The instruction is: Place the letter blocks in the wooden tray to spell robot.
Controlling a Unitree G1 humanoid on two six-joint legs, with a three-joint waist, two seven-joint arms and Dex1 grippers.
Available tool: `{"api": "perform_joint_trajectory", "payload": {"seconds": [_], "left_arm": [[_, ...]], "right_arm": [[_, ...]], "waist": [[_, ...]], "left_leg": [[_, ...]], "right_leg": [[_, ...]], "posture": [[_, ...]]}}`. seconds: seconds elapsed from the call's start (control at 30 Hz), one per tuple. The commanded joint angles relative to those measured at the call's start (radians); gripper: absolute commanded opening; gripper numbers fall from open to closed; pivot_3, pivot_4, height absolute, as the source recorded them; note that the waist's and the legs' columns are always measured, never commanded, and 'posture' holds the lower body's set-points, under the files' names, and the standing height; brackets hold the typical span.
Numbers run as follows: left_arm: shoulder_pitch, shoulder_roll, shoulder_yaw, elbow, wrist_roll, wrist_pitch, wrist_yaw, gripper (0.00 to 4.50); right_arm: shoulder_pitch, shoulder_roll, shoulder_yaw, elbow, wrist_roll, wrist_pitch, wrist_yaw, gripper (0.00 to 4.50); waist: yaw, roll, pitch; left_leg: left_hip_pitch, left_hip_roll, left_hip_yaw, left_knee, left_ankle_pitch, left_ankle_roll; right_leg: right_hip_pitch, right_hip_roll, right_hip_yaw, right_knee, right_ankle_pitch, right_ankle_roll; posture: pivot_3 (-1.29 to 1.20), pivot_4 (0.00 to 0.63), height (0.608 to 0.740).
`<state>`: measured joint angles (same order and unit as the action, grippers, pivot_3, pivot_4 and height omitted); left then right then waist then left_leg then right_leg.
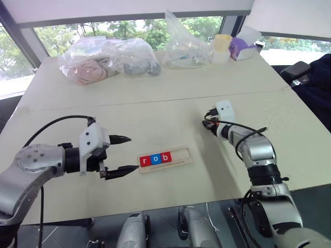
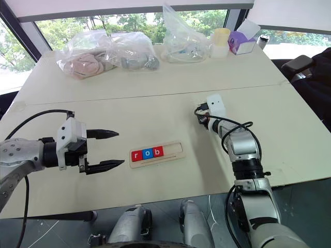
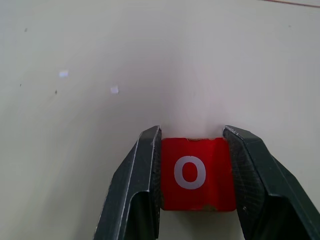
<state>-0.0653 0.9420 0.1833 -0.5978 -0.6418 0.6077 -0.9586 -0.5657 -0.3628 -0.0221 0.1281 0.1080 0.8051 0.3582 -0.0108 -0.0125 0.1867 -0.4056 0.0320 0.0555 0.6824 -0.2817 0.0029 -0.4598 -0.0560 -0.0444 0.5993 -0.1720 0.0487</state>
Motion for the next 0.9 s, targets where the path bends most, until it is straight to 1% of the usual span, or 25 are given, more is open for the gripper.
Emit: {"api": "perform_joint_trajectory", "payload": {"seconds": [0.03,0.1,0.23,0.33,0.43,0.53,0.67,0.9], "left_arm": [[-0.022,-0.009,-0.002,-0.004,0.002,-0.020,-0.001,4.50],[-0.034,-0.014,-0.018,0.008,0.008,-0.030,-0.008,4.50],[-0.060,-0.026,-0.047,0.036,0.020,-0.047,-0.025,4.50],[-0.079,-0.034,-0.069,0.056,0.029,-0.058,-0.041,4.50],[-0.097,-0.038,-0.084,0.075,0.035,-0.065,-0.054,4.50],[-0.112,-0.039,-0.098,0.092,0.042,-0.073,-0.067,4.50],[-0.126,-0.040,-0.103,0.106,0.047,-0.075,-0.081,4.50],[-0.137,-0.038,-0.110,0.119,0.054,-0.079,-0.093,4.50]], "right_arm": [[0.061,0.004,-0.030,-0.125,0.039,0.131,-0.013,1.23],[0.084,0.021,-0.061,-0.237,0.073,0.230,-0.032,1.23],[0.119,0.079,-0.142,-0.457,0.131,0.484,-0.083,1.23],[0.130,0.135,-0.197,-0.576,0.126,0.657,-0.138,1.23],[0.139,0.165,-0.207,-0.645,0.099,0.771,-0.179,1.23],[0.157,0.200,-0.210,-0.693,0.082,0.806,-0.218,1.23],[0.202,0.209,-0.181,-0.740,0.075,0.809,-0.244,1.23],[0.222,0.229,-0.160,-0.748,0.063,0.804,-0.263,1.23]], "waist": [[0.001,0.000,0.000],[0.000,0.000,0.000],[-0.001,0.000,0.000],[-0.001,0.000,0.000],[-0.001,0.000,0.000],[-0.001,0.000,0.000],[-0.003,0.000,0.000],[-0.003,0.000,0.000]], "left_leg": [[0.000,0.000,0.000,0.000,0.000,0.000],[0.000,0.000,0.000,0.000,0.000,0.000],[0.000,0.000,0.000,0.000,0.000,0.000],[0.000,0.000,0.000,0.000,0.000,0.000],[0.000,0.000,0.000,0.000,0.000,0.000],[0.000,0.000,-0.001,0.000,0.000,0.000],[-0.001,0.000,-0.001,0.000,0.000,0.000],[-0.001,0.000,-0.001,0.000,0.000,0.000]], "right_leg": [[0.000,0.000,0.000,0.000,0.000,0.000],[0.000,0.000,0.000,0.000,0.000,0.000],[-0.001,0.001,0.000,0.001,0.000,0.000],[-0.001,0.001,0.000,0.001,0.000,0.000],[-0.001,0.001,0.000,0.001,0.000,0.000],[-0.001,0.001,0.000,0.001,0.000,0.000],[-0.001,0.001,0.000,0.000,0.000,0.000],[-0.001,0.000,0.000,0.000,-0.002,0.003]], "posture": [[0.00,0.150,0.740],[0.00,0.150,0.740],[0.00,0.150,0.740],[0.00,0.150,0.740],[0.00,0.150,0.740],[0.00,0.150,0.740],[0.00,0.150,0.740],[0.00,0.150,0.740]]}}
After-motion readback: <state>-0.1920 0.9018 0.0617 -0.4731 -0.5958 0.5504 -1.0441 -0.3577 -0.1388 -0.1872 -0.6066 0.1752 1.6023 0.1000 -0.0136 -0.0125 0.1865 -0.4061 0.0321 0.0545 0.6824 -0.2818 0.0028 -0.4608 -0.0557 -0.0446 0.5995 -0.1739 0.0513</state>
